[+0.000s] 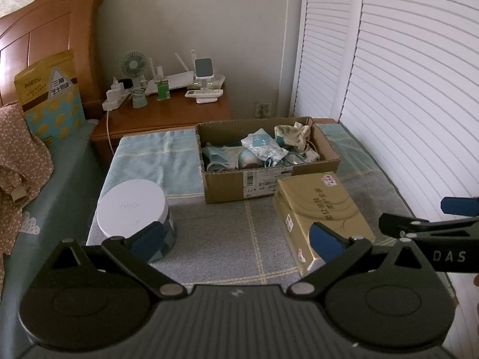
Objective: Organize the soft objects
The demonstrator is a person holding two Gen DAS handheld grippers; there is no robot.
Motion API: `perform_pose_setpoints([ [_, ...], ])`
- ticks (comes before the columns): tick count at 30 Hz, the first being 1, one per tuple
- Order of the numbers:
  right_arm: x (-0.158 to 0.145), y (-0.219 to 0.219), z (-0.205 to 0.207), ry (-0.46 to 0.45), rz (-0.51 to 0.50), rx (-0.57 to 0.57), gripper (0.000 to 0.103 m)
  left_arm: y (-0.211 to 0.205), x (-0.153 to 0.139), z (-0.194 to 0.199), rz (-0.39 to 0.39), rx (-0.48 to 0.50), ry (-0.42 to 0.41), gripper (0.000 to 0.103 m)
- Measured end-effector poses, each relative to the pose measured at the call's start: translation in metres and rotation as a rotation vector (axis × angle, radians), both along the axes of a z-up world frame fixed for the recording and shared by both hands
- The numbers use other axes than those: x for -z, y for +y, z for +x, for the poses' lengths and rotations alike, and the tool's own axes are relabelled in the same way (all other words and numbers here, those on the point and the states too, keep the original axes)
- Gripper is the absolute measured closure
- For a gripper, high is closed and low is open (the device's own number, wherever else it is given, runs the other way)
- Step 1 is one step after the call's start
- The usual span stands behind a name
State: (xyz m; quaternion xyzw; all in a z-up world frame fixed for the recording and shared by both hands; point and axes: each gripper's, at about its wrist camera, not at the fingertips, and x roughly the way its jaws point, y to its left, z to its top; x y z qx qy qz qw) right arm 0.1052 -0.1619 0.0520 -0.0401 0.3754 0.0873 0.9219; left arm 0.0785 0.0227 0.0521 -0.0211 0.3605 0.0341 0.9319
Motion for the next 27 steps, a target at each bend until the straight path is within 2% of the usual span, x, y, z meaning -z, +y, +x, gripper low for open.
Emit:
perform_pose_setpoints([
  [27,-0.0037,-0.0018,-0.0035,-0.013,-0.006,-0.003,0.000,-0.0025,-0.0025,-0.0041,0.005,-0.005,-0.003,0.001],
])
